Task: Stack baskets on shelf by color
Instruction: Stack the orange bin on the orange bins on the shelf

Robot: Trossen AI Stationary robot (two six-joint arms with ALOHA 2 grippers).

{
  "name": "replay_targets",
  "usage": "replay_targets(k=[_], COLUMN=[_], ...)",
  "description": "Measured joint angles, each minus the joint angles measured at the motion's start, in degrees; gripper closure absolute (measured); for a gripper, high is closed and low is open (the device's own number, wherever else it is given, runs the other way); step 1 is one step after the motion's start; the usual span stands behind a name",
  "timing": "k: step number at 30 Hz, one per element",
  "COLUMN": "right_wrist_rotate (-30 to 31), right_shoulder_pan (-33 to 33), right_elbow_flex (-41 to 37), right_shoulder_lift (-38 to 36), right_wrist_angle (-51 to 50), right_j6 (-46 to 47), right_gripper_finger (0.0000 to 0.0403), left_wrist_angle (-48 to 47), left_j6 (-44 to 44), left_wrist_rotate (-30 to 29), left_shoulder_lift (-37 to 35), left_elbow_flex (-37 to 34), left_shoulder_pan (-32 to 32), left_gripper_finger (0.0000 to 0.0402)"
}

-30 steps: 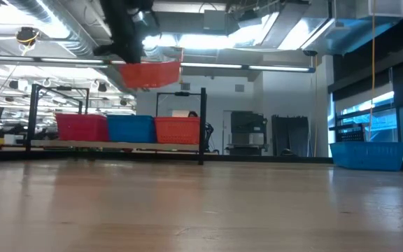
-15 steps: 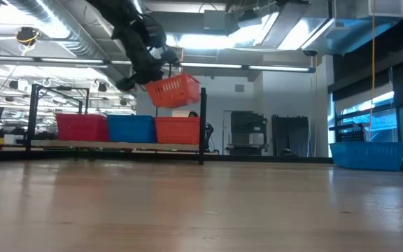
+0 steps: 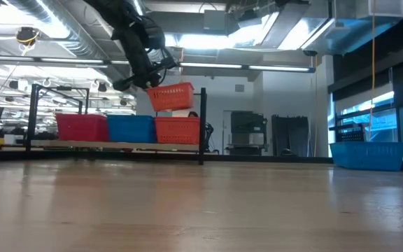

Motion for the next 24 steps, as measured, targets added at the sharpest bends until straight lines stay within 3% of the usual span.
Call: replay_targets(k=[13, 24], right_wrist_rotate=[0.02, 0.04], right_shoulder_pan=[-1.08, -1.08], right_elbow_flex=[0.0, 0.0], right_shoulder_lift=[0.0, 0.0], right_wrist_angle=[0.0, -0.02], right_j6=[-0.4, -0.35], right_gripper_finger=[0.0254, 0.0254], left_wrist_angle=[3.49, 1.48], left_j6=[-2.37, -2.65], left_wrist_rotate=[2.24, -0.5], left_shoulder_lift=[3.67, 3.72], left_elbow_flex=[0.0, 0.02], left_shoulder_pan=[-1.16, -1.55], left_gripper_finger=[0.0402, 0.0401])
